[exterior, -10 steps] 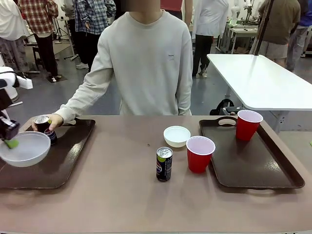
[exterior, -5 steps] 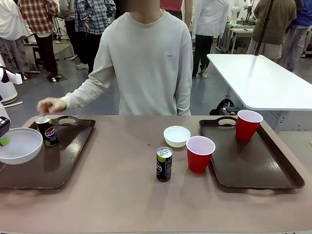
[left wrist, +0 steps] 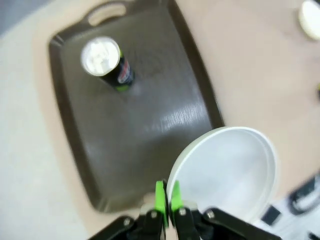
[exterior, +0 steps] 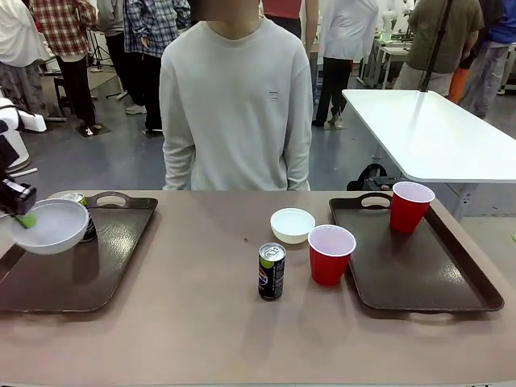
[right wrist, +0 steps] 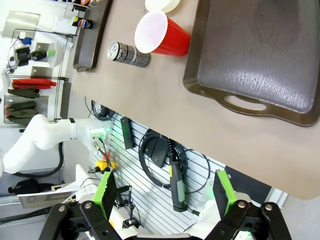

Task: Prepare tableware on both trays.
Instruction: Pick up a Picnic Bowl from the table and place it on a Handle tray.

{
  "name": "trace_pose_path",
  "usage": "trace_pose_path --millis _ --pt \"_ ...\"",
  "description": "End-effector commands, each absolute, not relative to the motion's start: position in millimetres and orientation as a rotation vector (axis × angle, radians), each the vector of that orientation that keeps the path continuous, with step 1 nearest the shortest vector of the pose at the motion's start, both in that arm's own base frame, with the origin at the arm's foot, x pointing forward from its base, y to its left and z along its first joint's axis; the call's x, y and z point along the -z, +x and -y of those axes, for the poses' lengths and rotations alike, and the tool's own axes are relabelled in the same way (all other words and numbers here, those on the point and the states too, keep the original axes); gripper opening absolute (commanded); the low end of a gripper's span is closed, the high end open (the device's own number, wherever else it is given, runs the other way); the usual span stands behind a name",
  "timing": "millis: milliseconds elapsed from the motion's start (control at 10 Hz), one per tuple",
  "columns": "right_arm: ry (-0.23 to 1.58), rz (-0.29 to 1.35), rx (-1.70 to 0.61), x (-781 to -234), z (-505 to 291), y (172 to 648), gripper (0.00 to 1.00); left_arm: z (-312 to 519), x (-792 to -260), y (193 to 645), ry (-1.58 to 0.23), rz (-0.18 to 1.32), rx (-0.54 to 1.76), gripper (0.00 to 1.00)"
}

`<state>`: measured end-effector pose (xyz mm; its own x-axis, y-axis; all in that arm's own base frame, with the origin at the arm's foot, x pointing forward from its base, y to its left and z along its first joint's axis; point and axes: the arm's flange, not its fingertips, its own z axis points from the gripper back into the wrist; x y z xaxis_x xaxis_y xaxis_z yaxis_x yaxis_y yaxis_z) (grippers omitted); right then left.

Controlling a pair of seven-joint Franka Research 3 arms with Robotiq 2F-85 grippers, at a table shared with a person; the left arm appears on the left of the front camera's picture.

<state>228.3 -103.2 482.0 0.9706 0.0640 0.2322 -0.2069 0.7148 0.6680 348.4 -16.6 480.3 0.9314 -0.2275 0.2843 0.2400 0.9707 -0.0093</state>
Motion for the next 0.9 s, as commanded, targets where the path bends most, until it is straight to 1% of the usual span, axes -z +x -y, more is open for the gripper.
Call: trace_pose_path --millis 0,200,400,700,800 --pt "0.767 0.199 -0.153 -481.3 104.1 228.1 1.00 3.3 -380.0 327.9 -0.083 0.288 0.197 0.00" --pt "0.767 0.199 -0.153 -481.3 104.1 228.1 1.00 -14.8 -351.2 342.9 -0.110 0.234 0.163 0.00" --pt "0.767 0.199 -0.153 -481.3 104.1 228.1 1.00 -23.1 -332.8 354.4 -0.144 0.240 0.138 0.00" --pt "0.767 0.199 -0.153 -481.3 104.1 228.1 1.00 -25.0 -321.7 361.3 -0.141 0.227 0.124 0.00" --pt "0.767 0.199 -0.153 -481.3 104.1 228.1 1.00 -24.0 -322.1 362.9 -0.134 0.219 0.118 0.42"
